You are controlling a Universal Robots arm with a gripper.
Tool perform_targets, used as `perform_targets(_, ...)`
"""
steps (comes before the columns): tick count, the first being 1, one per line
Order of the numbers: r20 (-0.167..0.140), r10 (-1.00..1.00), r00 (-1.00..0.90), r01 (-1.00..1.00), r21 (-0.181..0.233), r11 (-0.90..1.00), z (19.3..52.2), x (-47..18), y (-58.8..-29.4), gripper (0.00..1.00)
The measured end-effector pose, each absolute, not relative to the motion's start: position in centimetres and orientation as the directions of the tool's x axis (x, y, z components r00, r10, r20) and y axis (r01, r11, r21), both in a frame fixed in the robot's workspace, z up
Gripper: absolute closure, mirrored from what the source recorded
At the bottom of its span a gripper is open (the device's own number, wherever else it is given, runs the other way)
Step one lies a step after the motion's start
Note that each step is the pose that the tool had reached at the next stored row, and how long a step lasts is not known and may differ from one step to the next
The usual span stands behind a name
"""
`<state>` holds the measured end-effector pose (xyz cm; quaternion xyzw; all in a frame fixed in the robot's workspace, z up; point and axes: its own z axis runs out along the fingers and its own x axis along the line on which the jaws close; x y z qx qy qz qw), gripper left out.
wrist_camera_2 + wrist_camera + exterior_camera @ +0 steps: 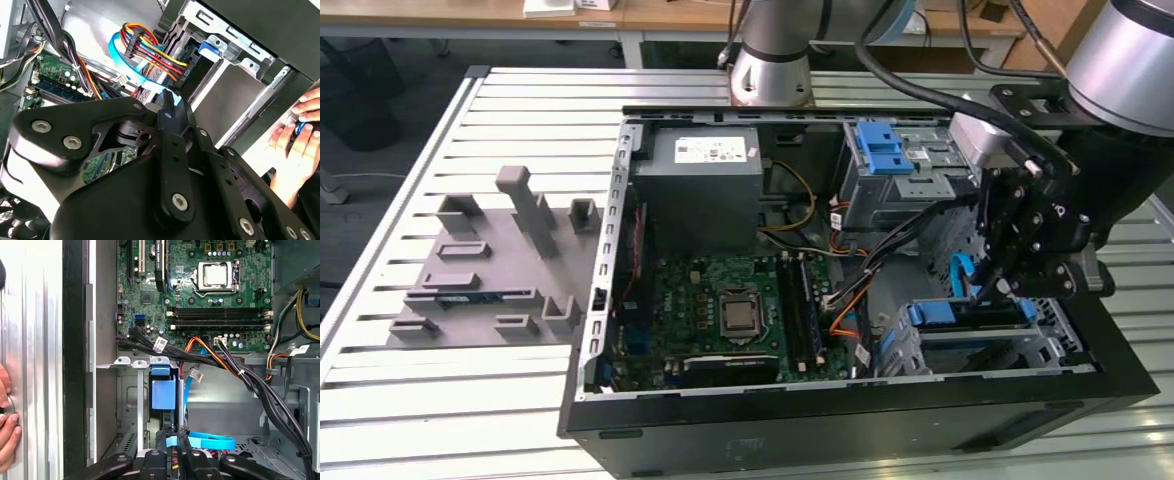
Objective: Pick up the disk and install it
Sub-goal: 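Insert the second disk wire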
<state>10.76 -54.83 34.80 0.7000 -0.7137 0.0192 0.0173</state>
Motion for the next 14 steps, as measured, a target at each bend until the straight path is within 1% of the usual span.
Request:
perform_targets(2,0.052,-0.998,-0.019,-1.000,-0.003,0.019,34.81,10.76,-54.83,0.78)
perform_targets(3,0.052,-0.998,-0.019,-1.000,-0.003,0.019,34.81,10.76,-54.83,0.85)
perform_targets(4,0.052,-0.998,-0.019,-1.000,-0.003,0.019,34.83,10.76,-54.83,0.85)
perform_targets(5,0.052,-0.998,-0.019,-1.000,-0.003,0.019,34.83,10.76,-54.83,0.89)
perform_targets(14,0.052,-0.998,-0.019,-1.000,-0.003,0.019,34.86,10.76,-54.83,0.89)
